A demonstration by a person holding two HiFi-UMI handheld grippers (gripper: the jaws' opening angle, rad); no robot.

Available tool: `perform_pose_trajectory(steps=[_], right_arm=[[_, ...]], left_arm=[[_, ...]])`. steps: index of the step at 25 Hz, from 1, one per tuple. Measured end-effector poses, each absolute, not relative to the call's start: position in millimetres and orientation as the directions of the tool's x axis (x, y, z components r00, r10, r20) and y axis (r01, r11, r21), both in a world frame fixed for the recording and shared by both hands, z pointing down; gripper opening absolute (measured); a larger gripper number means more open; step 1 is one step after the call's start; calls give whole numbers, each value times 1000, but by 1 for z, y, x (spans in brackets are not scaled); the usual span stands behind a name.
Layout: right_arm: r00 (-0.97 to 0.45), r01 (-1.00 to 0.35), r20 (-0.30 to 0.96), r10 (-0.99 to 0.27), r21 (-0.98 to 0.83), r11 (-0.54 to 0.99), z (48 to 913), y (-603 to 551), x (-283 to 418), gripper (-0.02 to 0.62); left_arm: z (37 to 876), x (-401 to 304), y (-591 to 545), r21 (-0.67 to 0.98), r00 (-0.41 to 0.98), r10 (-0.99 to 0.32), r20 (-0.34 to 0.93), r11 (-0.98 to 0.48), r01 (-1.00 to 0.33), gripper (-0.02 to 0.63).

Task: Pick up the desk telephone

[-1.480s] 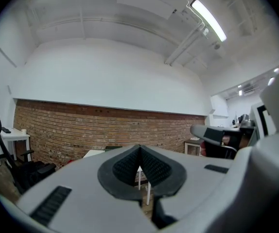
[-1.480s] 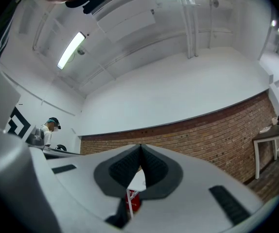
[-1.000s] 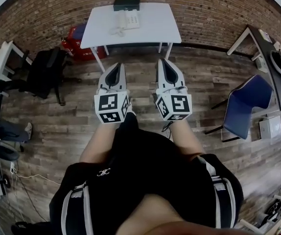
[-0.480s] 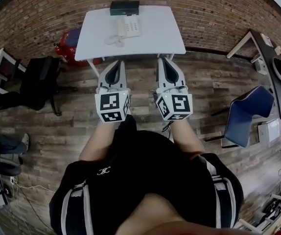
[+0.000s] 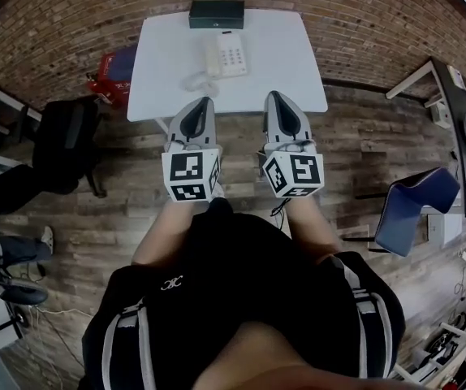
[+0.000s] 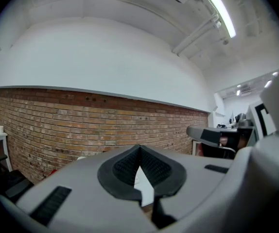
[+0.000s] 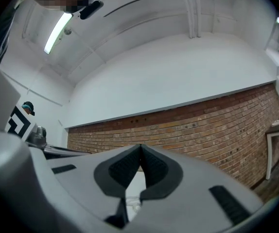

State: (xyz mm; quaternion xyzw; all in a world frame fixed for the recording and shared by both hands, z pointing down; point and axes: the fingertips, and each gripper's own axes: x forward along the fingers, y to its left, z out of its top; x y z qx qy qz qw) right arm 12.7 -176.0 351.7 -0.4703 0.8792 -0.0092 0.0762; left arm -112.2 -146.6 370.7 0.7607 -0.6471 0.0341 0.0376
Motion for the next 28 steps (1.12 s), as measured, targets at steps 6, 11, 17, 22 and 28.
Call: perform_pose_trajectory(steps=[6,11,17,22,28], right_arm=[[-540,-834,-80,-838,-80,546,364,-252,-29,-2],[-531,-843,-45,-846,-71,533,376,-300,-53,-2],[-517,-855,3,-856,-62,516,390,-325,-59,-2],[-521,-851,34,-853,-101,516,404,-344,-56,-2],[-582,-813,93,-808,-110,572,430,-373,-63,-2]], left_arm=[[386,-152,-223,46,180,-972,151,-175,-984,-1],[404,-177,-271,94,205,-961,184,-190,-977,-2],[424,-184,-299,128,238,-943,232,-212,-969,-2],[438,-187,-316,161,248,-932,264,-212,-964,-2],[456,-188,-345,165,227,-926,303,-183,-969,-2]])
